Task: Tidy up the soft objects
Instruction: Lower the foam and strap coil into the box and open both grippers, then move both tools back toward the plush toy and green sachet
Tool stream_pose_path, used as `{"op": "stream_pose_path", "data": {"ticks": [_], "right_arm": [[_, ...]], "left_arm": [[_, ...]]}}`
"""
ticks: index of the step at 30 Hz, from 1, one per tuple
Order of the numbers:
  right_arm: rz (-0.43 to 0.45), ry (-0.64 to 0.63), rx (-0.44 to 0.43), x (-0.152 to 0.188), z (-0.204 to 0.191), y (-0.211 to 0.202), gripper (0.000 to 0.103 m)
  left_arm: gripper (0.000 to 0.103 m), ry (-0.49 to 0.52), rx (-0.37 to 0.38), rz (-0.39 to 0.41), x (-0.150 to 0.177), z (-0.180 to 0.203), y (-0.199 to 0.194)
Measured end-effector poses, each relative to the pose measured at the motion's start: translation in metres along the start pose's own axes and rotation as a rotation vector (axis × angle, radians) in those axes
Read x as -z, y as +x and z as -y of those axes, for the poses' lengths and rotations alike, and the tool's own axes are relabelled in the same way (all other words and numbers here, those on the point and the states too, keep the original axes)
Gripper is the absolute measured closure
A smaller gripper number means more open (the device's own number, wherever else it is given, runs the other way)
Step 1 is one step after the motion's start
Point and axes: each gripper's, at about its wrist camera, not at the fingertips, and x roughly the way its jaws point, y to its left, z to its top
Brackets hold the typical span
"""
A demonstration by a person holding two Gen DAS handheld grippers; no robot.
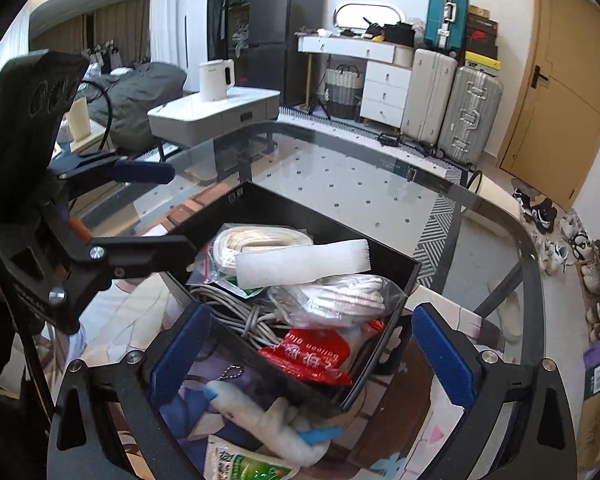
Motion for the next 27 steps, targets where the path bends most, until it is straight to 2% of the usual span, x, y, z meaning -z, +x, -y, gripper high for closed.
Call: {"op": "stream_pose_path", "data": {"ticks": [11, 20, 27], "right_arm": [[0.110, 0.145, 0.031, 0.021, -0.015, -0.050, 0.001], [0.090, 0.216, 0.086, 0.051, -0.023, -0.071, 0.001], [0.045, 0.233, 0.082, 0.075, -0.028, -0.067, 0.001]], "left_arm": [[0.000, -0.017, -0.038, 0.060, 0.018, 0.004, -0.040], [0.000, -0.038, -0.059, 0.066, 0.042, 0.009, -0.059], [0.000, -0.037, -0.084, 0.050, 0.056, 0.018, -0.059]]}}
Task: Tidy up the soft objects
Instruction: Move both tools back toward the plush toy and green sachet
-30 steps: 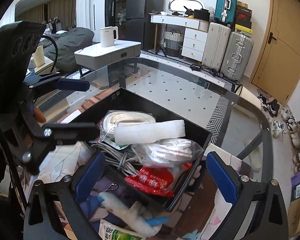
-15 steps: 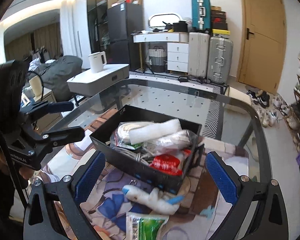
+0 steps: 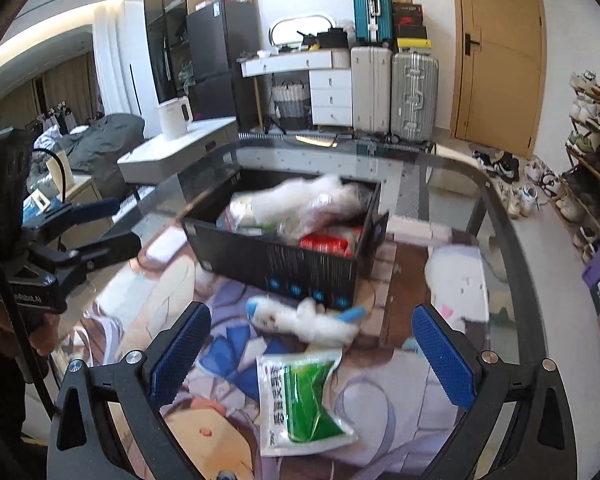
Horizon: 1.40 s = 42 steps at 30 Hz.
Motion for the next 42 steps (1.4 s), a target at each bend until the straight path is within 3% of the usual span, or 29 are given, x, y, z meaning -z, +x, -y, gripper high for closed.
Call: {"op": "stream_pose_path", "data": {"ticks": [16, 42], "right_arm": [[-0.090, -0.022, 0.003, 0.030, 0.001, 0.023, 0.001], [-0.210, -0.059, -0.023, 0.055, -0.009, 0.054, 0.001]], "left_arm": [[0.000, -0.037, -0.049, -0.059, 0.039, 0.007, 0.015], [0.000, -0.026, -0.074, -0.126, 0.061, 0.022, 0.031]]}}
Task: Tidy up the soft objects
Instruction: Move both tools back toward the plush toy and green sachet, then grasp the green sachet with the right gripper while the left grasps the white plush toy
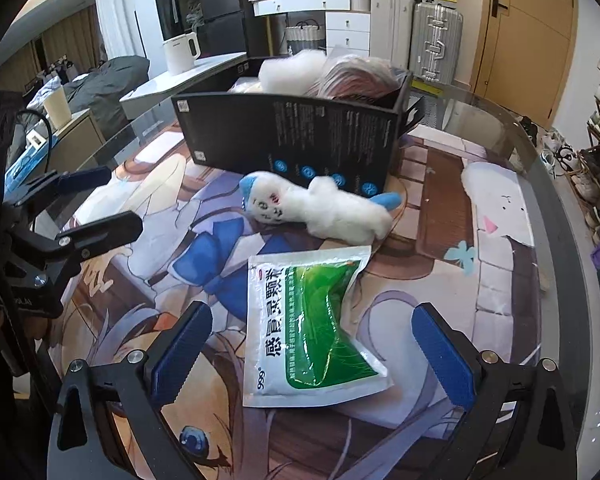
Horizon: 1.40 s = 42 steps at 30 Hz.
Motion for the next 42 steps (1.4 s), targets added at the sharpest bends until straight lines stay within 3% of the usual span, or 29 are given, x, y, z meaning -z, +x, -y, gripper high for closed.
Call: {"op": "stream_pose_path", "data": {"ticks": [18, 20, 25, 30, 34, 42], "right_arm": [[-0.017, -0.025, 0.007, 0.008, -0.003, 0.003, 0.002], [-0.013, -0.023, 0.012, 0.007, -0.002, 0.001, 0.010], [0.005, -0.029, 0.010, 0.008, 0.002, -0.006, 0.045], [0.016, -0.030, -0.002, 0.009, 0.005, -0.012, 0.064], [0.030, -0.028, -0.009, 0.012, 0.009, -0.017, 0.072], [0.085, 0.027, -0.006, 0.015, 0.029, -0.039, 0.073]], "left_arm": [[0.000, 0.015, 0.002, -0.018, 0.000, 0.003, 0.002], [0.000, 0.018, 0.004, -0.022, 0.000, 0.004, 0.002], [0.000, 0.028, 0.013, -0.027, -0.003, 0.008, 0.003], [0.000, 0.044, 0.034, -0.035, -0.007, 0.016, 0.004], [0.000, 0.053, 0.048, -0.044, -0.013, 0.023, 0.008], [0.000, 0.069, 0.077, -0.059, -0.026, 0.042, 0.020]]}}
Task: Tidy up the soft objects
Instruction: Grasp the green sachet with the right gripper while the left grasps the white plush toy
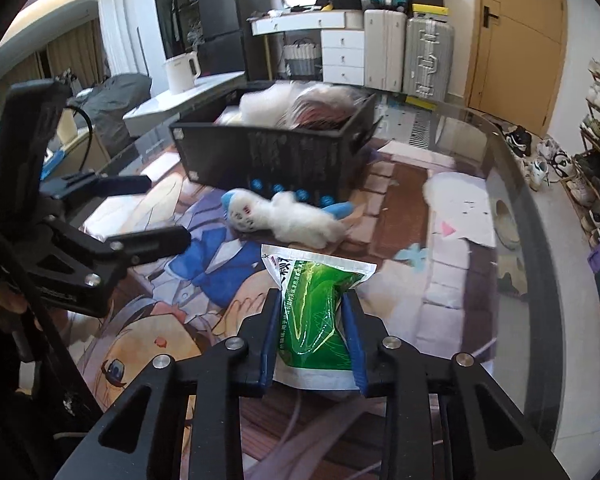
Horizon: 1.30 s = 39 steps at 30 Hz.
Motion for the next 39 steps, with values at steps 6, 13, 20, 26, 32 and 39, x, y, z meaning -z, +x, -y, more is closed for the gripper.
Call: {"op": "stream_pose_path", "data": {"ticks": [6, 13, 20, 26, 32, 39], "right_arm": [[0.024, 0.043, 0.016, 0.002, 0.016, -0.010, 0.073], [0.030, 0.074, 0.021, 0.004, 0.029, -0.013, 0.073], [0.029, 0.097, 0.029, 0.008, 0.038, -0.013, 0.073], [0.025, 0.110, 0.032, 0.011, 0.042, -0.012, 0.073], [0.019, 0.116, 0.036, 0.012, 0.044, -0.009, 0.073], [0.018, 0.125, 0.040, 0.014, 0.047, -0.008, 0.073]], "left_arm": [[0.000, 0.013, 0.029, -0.022, -0.010, 0.015, 0.015], [0.001, 0.037, 0.056, -0.036, -0.018, 0.030, 0.025], [0.002, 0.057, 0.069, -0.056, -0.026, 0.037, 0.036], [0.002, 0.053, 0.066, -0.068, -0.033, 0.043, 0.045], [0.002, 0.048, 0.045, -0.102, -0.038, 0.049, 0.059], [0.006, 0.049, 0.036, -0.126, -0.041, 0.058, 0.067]]}}
